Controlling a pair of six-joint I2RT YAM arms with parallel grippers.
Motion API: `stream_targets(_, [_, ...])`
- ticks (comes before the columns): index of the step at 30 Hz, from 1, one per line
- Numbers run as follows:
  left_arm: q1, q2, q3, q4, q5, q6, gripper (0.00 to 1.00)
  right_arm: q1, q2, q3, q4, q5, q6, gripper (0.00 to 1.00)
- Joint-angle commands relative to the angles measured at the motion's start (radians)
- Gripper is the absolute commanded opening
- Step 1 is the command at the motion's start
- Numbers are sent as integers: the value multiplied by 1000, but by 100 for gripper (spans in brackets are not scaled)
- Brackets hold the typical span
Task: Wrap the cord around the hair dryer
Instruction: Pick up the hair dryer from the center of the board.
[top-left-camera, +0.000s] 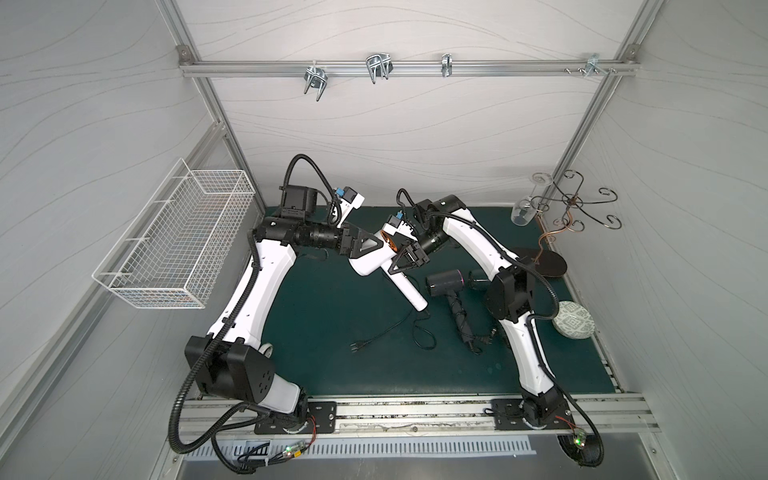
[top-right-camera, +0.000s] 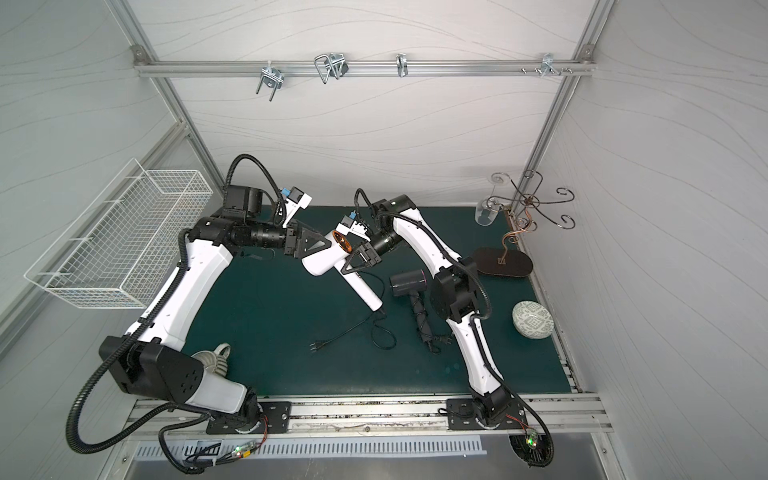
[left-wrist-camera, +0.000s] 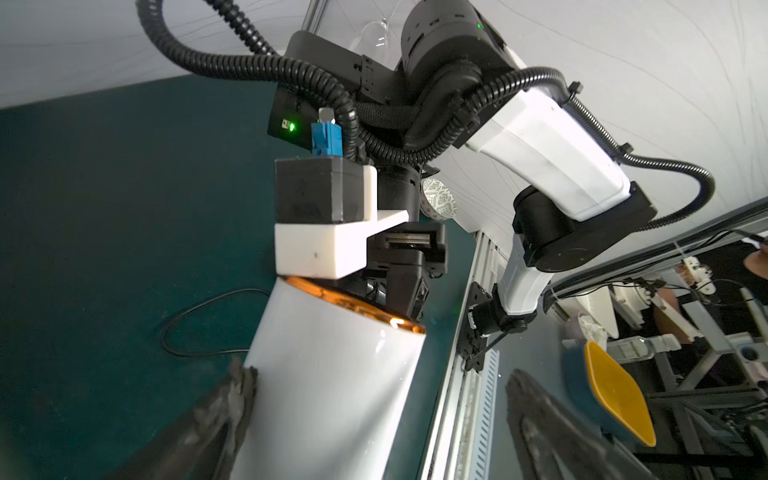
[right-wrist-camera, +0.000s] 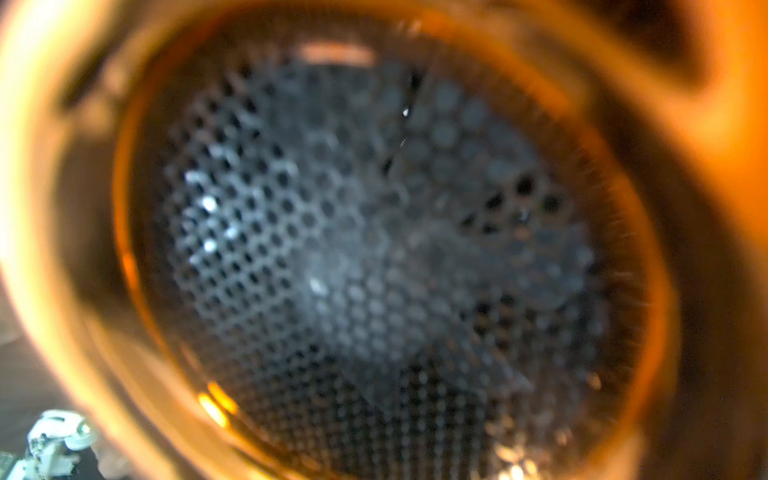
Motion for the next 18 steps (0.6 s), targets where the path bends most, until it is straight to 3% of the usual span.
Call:
stream_targets(1, [3, -2, 57, -24, 42, 96, 98, 30, 47, 43, -249, -5, -216, 0])
stream_targets(7, [-11, -7, 39, -47, 196, 136, 97, 65, 59, 54, -374, 37, -304, 0])
stream_targets(12, [-89, -69, -57, -74, 144, 204, 97, 53, 56, 72, -502, 8, -428, 0])
stream_targets(18, [-111, -56, -77, -101, 136, 237, 96, 66, 42, 44, -557, 30, -493, 0])
